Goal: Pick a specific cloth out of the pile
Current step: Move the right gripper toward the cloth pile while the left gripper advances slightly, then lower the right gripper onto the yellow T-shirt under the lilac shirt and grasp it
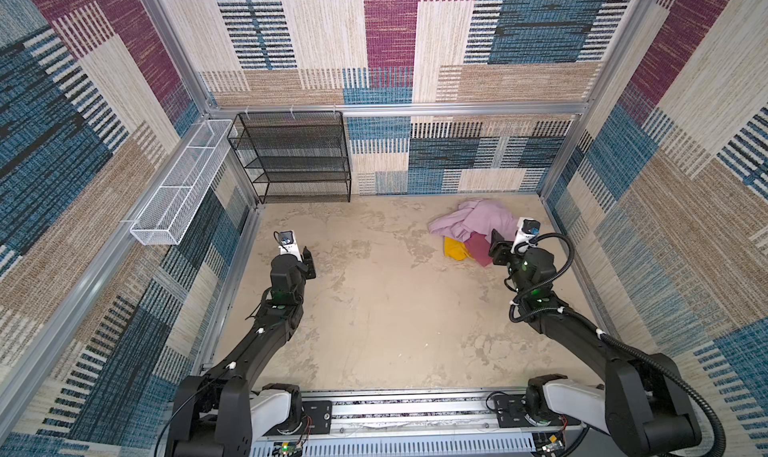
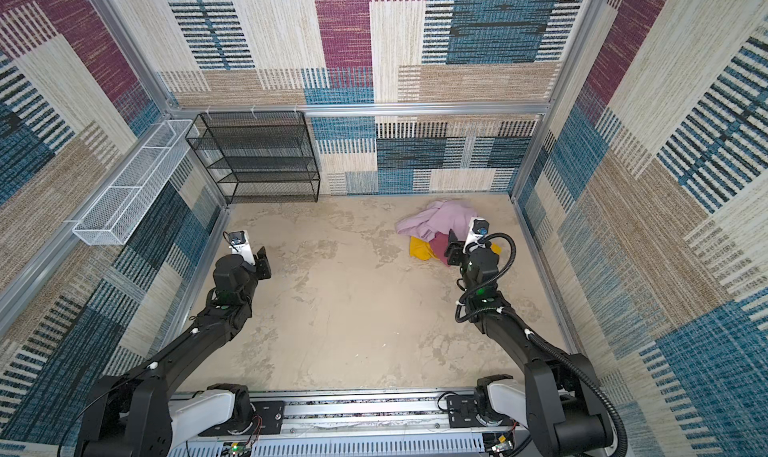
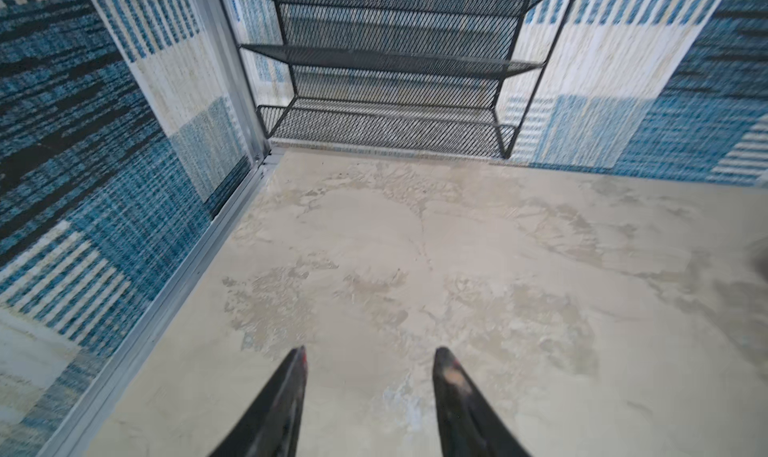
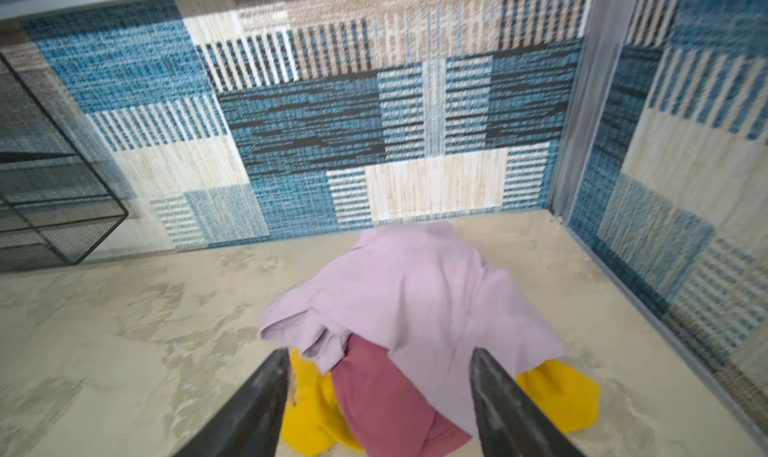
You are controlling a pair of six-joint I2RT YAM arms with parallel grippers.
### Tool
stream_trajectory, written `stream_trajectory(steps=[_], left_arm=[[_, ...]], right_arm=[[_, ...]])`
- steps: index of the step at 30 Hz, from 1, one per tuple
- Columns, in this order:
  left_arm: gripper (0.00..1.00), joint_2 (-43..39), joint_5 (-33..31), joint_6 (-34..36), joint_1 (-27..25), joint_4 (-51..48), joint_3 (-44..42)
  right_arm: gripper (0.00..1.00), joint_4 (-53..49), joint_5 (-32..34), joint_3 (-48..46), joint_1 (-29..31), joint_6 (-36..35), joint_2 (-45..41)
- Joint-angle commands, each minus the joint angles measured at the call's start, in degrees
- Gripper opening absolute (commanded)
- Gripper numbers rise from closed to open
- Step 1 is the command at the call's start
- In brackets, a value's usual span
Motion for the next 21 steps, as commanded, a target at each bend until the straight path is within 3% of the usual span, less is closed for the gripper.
stream_trajectory(steps=[1, 8, 19, 21], left_arm=[[0.50, -0.44, 2.66, -6.76, -2.31, -14.92, 3.76], [0.49, 2.93, 2.31, -8.87, -9.89, -27.51, 11.91], [0.48, 3.48, 3.24, -10.72, -12.31, -27.62, 12.09], [0.48, 3.76, 3.25, -10.48, -12.31, -26.96, 12.00]], right_arm=[[0.67, -11.38, -1.03, 2.48, 3.71, 4.45, 1.41], [0.62, -17.87, -4.31, 9.01, 9.53, 9.72, 11.00], [0.59, -28.62, 0.19, 22.94, 9.72, 13.37, 26.89], [0.54, -30.88, 0.11, 26.03, 9.75, 13.67, 30.39]])
